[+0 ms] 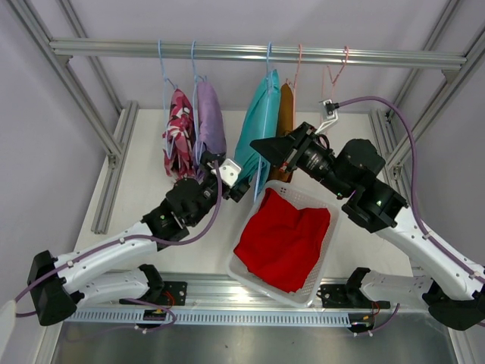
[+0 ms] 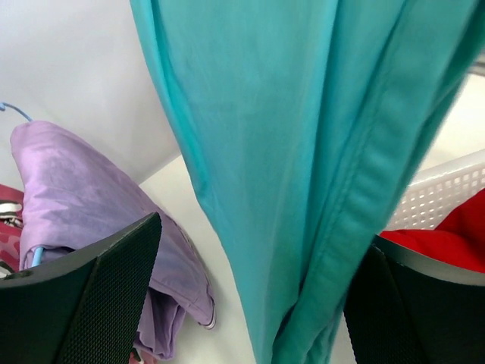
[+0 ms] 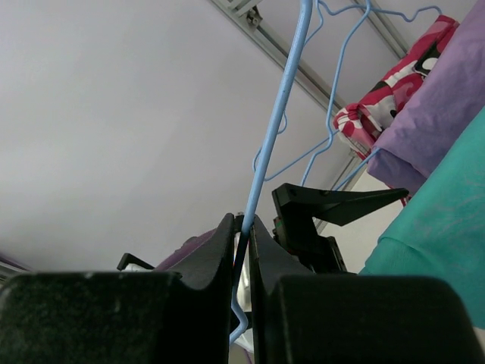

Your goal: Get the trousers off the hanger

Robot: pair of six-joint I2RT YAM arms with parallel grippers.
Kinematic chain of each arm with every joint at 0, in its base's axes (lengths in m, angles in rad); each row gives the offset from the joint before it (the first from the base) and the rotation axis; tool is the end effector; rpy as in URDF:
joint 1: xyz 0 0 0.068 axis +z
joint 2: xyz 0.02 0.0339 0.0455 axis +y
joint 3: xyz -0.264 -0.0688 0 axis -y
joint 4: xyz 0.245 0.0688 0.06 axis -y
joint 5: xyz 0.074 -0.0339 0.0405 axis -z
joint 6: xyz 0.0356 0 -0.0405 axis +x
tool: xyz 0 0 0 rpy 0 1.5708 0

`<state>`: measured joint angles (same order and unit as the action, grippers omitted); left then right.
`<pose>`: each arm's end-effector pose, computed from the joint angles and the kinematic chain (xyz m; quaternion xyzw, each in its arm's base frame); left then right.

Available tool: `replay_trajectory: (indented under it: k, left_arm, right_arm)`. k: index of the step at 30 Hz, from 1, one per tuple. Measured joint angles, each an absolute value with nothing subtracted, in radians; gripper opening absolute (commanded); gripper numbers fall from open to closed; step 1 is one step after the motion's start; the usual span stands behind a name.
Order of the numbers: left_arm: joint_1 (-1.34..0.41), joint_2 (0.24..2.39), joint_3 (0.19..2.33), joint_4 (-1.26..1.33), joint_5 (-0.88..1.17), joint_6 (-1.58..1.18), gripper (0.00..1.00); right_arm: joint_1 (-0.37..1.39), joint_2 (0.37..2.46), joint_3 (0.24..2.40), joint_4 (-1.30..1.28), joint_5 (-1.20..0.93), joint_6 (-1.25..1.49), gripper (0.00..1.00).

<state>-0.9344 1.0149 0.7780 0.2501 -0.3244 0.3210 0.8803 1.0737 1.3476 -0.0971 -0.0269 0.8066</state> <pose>0.1521 -0.1868 0.3400 0.3141 0.6286 -0.1039 0.7039 0.1404 0.1715 0.4889 -0.0340 0.6410 0.5784 0.5033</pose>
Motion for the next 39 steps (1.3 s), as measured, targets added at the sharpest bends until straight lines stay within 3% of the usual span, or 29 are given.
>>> replay_trajectory:
  k: [39]
  left_arm:
    - [-0.933,1.072,0.793,0.078,-0.233,0.343,0.85]
  right_arm:
    - [0.820,1.124,1.339,-0.110,-0.089,0.794,0.00]
